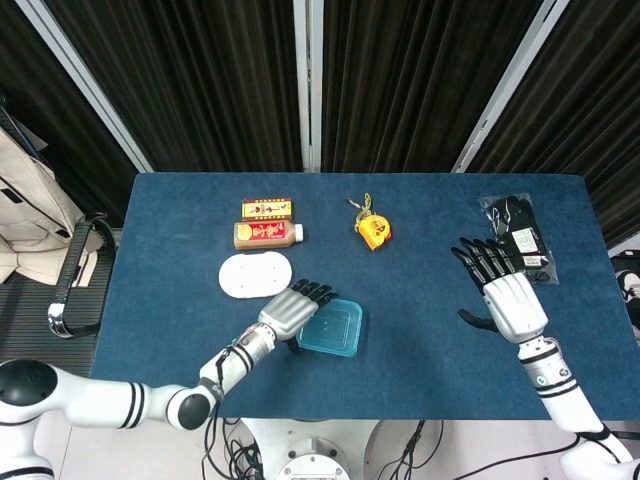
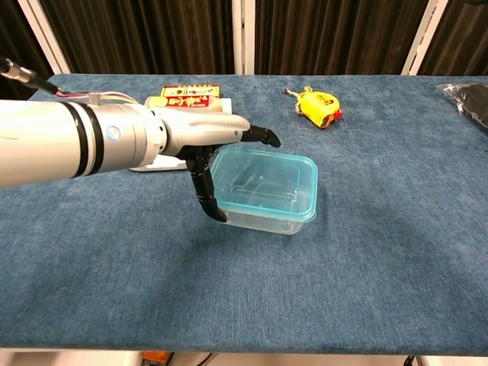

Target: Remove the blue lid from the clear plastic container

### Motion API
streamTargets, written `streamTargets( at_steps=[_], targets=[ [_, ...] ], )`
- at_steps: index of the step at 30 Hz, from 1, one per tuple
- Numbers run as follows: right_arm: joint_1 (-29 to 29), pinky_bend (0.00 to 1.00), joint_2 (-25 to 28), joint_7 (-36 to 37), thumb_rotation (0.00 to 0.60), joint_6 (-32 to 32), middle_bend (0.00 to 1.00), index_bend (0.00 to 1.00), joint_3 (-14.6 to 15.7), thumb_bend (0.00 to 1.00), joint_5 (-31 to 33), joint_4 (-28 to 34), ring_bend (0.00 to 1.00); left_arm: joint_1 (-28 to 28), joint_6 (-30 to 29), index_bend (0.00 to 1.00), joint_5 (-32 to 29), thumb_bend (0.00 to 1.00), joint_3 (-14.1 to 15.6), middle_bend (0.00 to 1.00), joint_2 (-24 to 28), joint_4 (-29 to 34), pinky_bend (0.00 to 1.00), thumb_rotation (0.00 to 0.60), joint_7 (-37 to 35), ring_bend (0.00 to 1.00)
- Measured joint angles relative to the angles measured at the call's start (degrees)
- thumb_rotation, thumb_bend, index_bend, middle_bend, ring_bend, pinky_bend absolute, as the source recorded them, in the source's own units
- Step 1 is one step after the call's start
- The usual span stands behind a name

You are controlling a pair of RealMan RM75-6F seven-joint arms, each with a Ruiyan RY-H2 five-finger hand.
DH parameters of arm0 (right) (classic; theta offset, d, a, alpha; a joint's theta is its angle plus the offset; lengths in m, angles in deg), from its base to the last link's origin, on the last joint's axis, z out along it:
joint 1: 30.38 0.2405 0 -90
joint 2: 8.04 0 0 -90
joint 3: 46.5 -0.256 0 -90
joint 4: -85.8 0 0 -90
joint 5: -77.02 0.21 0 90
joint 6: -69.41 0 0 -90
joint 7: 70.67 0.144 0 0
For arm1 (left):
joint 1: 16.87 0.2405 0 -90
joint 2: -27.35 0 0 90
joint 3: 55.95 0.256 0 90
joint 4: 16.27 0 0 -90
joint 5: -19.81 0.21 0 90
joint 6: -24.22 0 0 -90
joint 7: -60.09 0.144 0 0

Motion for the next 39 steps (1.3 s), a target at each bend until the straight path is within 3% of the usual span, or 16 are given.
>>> streamTargets(
  at_steps=[6,9,13,25,39],
  targets=[
    [0.51,0.00,-2.01,1.06,0.600,-0.12,0.00,0.00,0.87,0.04,-2.70,-0.66,0.00,-2.51,-0.21,0.03,-4.67,0.00,0.79,0.02,-0.18,-1.17,0.04,0.600,-0.20,0.00],
    [1.09,0.00,-4.47,2.40,0.600,-0.56,0.00,0.00,1.31,0.04,-4.66,-1.70,0.00,-2.97,-1.87,0.12,-5.35,0.00,0.90,0.12,-0.87,-1.79,0.12,0.600,-0.66,0.08],
    [2.44,0.00,-9.72,4.52,0.600,-0.84,0.00,0.00,1.68,0.04,-6.93,-4.64,0.00,-3.38,-3.90,0.15,-5.51,0.00,1.04,0.17,-1.95,-2.31,0.16,0.600,-1.74,0.11],
    [6.05,0.00,-26.29,9.50,0.600,-4.15,0.00,0.00,3.36,0.04,-13.26,-18.60,0.00,-4.59,-4.06,0.16,-7.56,0.00,1.35,0.18,-2.35,-2.88,0.17,0.600,-3.78,0.11],
    [7.04,0.00,-33.71,10.80,0.600,-6.22,0.00,0.00,6.22,0.04,-15.25,-28.32,0.00,-4.92,-4.57,0.16,-6.61,0.00,2.45,0.18,-3.21,-3.81,0.16,0.600,-5.26,0.11]
  ],
)
